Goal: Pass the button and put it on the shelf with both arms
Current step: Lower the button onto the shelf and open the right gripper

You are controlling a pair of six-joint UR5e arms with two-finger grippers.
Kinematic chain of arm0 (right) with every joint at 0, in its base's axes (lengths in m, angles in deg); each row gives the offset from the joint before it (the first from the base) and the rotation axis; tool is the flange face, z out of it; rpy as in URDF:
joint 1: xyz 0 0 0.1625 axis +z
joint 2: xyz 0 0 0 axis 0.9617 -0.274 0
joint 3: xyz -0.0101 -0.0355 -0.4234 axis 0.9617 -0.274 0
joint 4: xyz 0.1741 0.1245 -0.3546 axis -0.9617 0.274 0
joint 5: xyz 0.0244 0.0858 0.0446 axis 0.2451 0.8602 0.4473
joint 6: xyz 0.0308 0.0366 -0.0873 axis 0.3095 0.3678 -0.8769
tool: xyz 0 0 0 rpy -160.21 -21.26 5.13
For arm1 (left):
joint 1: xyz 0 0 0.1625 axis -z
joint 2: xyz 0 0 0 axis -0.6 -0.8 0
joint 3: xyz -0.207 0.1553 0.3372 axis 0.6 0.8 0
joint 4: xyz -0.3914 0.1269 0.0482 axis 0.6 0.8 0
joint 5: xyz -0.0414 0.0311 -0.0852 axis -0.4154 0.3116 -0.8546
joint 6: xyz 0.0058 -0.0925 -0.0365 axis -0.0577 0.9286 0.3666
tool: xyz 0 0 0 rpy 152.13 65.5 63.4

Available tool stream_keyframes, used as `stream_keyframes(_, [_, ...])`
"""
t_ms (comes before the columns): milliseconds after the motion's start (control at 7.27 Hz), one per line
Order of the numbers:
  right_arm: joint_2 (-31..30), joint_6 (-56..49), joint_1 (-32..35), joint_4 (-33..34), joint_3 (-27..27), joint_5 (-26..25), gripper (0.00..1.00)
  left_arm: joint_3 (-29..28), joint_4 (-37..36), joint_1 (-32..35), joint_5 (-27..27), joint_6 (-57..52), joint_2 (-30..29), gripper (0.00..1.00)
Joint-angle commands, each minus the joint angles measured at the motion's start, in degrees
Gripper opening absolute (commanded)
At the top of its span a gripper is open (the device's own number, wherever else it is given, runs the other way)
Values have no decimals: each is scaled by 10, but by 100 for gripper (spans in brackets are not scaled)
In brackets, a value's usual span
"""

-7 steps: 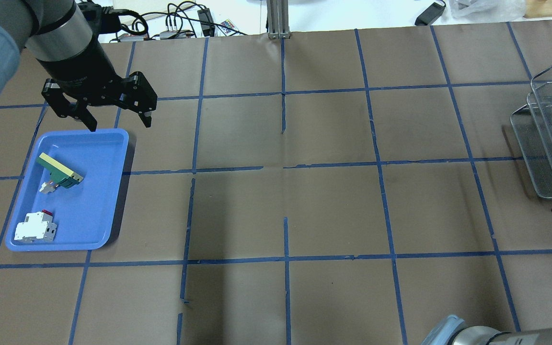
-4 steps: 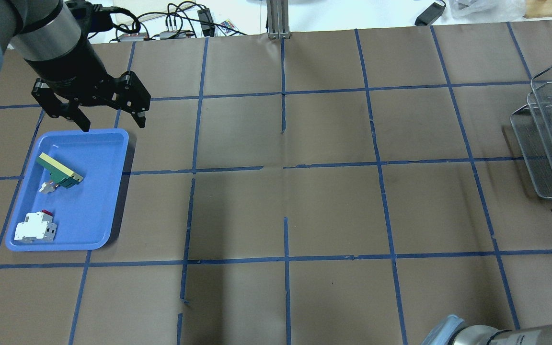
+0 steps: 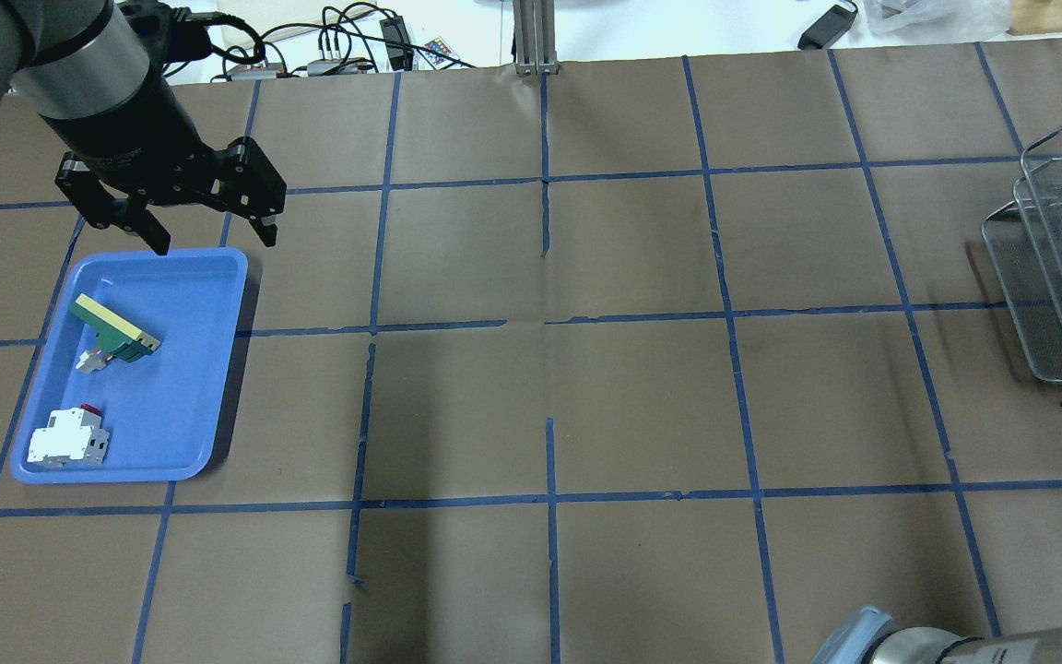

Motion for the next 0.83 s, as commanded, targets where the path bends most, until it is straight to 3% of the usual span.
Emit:
stream_keyframes(0, [-54,11,31,-112,-39,-13,100,1,-14,-3,-18,9,0,100])
stream_keyframes(413, [-121,148,178,-188,-48,-71,100,1,-20,-3,-17,16,0,100])
stream_keyframes(688, [-145,299,302,-225,-47,-72,100,1,-20,-3,-17,16,0,100])
